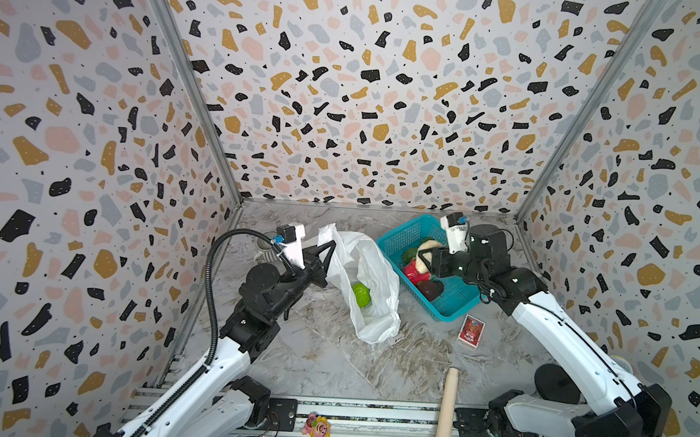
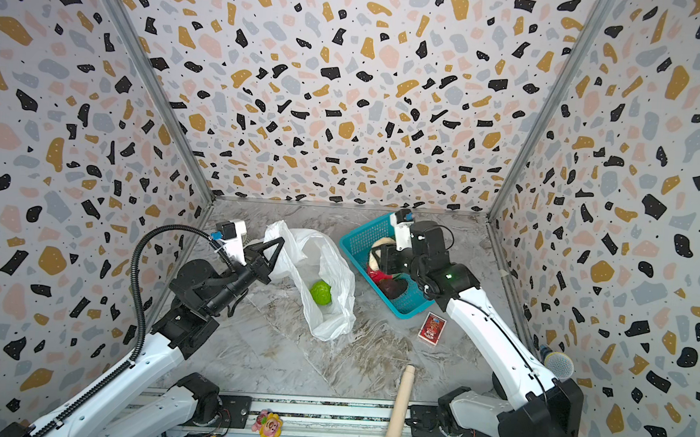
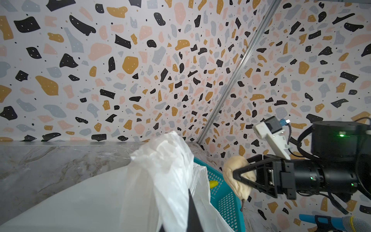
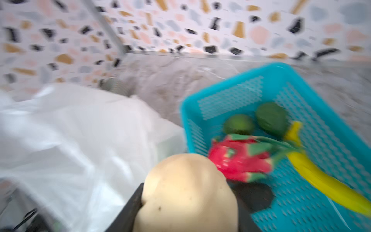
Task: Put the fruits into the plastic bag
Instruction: 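Move the cream fruit with the right gripper into the held bag and release, then withdraw the right gripper back over the basket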
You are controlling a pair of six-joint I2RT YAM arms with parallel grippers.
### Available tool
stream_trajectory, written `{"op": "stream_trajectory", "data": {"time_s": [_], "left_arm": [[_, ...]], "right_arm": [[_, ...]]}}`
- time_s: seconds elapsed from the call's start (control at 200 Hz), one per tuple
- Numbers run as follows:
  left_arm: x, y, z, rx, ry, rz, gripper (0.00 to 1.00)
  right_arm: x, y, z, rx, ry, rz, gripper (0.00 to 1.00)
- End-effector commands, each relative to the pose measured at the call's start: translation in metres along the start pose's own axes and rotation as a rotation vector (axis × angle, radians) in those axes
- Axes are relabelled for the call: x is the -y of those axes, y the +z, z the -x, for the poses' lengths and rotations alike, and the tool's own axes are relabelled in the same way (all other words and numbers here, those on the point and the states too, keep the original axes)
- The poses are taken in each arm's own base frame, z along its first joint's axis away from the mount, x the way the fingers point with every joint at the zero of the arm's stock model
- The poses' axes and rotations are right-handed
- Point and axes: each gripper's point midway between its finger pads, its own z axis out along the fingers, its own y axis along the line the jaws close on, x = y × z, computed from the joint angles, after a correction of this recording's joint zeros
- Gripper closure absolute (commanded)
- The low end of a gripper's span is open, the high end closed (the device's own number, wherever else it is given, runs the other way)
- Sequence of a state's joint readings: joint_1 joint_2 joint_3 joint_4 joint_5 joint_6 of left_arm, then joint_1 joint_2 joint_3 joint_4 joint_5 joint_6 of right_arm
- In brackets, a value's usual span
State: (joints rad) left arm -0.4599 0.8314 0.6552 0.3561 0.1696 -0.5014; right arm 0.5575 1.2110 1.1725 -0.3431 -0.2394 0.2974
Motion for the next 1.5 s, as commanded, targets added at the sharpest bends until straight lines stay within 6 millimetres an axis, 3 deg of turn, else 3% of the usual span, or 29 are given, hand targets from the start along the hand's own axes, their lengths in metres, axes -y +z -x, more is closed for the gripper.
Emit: {"op": "stream_trajectory", "data": {"time_s": [0.0,0.15,0.24,0.31,0.441,0.611,0.731,0.886,0.991,1.101,1.212,1.372,1.497], "left_arm": [[0.010,0.002,0.019,0.041,-0.009,-0.011,1.00],[0.011,0.002,0.020,0.040,-0.008,-0.001,1.00],[0.013,0.002,0.020,0.037,-0.009,-0.005,1.00],[0.015,0.001,0.021,0.034,-0.008,-0.005,1.00],[0.017,-0.004,0.024,0.031,-0.008,-0.002,1.00],[0.026,-0.007,0.023,-0.014,-0.031,-0.032,1.00],[0.034,-0.005,0.019,-0.046,-0.079,-0.077,1.00],[0.029,-0.001,0.011,-0.052,-0.132,-0.068,1.00],[0.023,-0.001,0.007,-0.054,-0.145,-0.048,1.00],[0.020,-0.001,0.007,-0.046,-0.145,-0.027,1.00],[0.008,-0.001,0.007,-0.041,-0.151,0.040,1.00],[0.000,0.003,0.003,-0.044,-0.174,0.077,1.00],[-0.002,0.005,0.002,-0.039,-0.179,0.080,1.00]], "right_arm": [[-0.086,-0.015,0.020,0.077,-0.150,0.296,0.63],[-0.143,-0.009,0.008,0.071,-0.234,0.458,0.62],[-0.154,0.007,0.001,0.038,-0.252,0.470,0.61],[-0.152,0.023,-0.004,0.007,-0.243,0.458,0.61],[-0.129,0.060,-0.007,-0.049,-0.238,0.321,0.60],[-0.077,0.116,-0.020,-0.199,-0.163,0.100,0.60],[-0.048,0.142,-0.018,-0.239,-0.093,0.023,0.59],[-0.040,0.168,-0.022,-0.267,-0.072,0.016,0.55],[-0.032,0.182,-0.030,-0.296,-0.063,-0.002,0.47],[-0.019,0.190,-0.037,-0.317,-0.049,-0.036,0.29],[-0.017,0.186,-0.033,-0.309,-0.060,-0.046,0.14],[-0.026,0.165,-0.019,-0.256,-0.092,-0.005,0.08],[-0.036,0.137,-0.013,-0.212,-0.107,0.062,0.09]]}}
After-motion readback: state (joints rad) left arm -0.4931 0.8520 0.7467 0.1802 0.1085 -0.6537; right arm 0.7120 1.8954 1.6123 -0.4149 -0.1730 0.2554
